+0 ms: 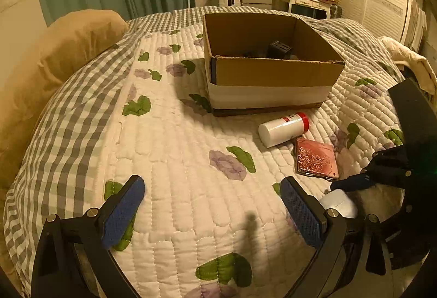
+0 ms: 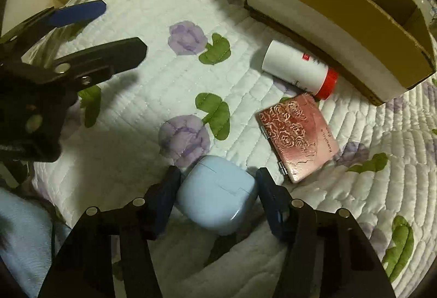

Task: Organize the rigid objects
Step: 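Grasp the light blue earbud case with the right gripper while the left grasps the red-capped bottle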

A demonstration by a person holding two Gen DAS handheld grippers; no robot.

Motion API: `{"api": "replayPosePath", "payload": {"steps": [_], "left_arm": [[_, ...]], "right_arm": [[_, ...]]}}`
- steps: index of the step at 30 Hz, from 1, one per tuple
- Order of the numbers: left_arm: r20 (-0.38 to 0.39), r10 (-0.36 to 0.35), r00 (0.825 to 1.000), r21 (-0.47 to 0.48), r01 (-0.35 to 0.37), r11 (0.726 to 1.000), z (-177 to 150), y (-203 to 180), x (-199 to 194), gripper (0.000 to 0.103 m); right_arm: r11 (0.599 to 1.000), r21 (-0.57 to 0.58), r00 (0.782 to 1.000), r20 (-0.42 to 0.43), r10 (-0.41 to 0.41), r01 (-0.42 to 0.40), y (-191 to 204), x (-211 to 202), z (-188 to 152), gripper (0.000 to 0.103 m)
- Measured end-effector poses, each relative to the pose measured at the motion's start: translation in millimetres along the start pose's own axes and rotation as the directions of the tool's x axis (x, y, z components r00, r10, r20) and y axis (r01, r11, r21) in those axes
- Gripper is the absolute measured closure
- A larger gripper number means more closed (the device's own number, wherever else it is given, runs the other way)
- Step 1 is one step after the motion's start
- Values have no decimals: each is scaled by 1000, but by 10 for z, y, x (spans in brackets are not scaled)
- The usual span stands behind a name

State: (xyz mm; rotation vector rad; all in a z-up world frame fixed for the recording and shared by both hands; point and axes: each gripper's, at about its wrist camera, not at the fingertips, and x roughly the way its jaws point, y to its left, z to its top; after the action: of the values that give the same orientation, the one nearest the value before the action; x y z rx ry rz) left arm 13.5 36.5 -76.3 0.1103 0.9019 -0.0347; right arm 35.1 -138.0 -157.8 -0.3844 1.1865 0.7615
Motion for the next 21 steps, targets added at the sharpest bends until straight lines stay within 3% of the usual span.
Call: {"api": "replayPosePath", "payload": {"steps": [4,9,14,21], "left_arm": [[-8,0,1000,9,0,1000,68,-38,40,2],[-20,-17,1000,21,17,1000,221,-168,171,2],[-38,-42,998,79,45,996,398,-475,439,2],[-142,-74,987,144,94,985,554,-879,1077,6]], "right_arm": [[998,41,994,88,-59,56,-91,-257,-8,46],[978,156,968,185,-167,139,-532,-678,11,46],[953,234,948,208,-242,192,-952,-848,167,46],[944,279,947,214,-238,174,-1222,-822,149,46]]}}
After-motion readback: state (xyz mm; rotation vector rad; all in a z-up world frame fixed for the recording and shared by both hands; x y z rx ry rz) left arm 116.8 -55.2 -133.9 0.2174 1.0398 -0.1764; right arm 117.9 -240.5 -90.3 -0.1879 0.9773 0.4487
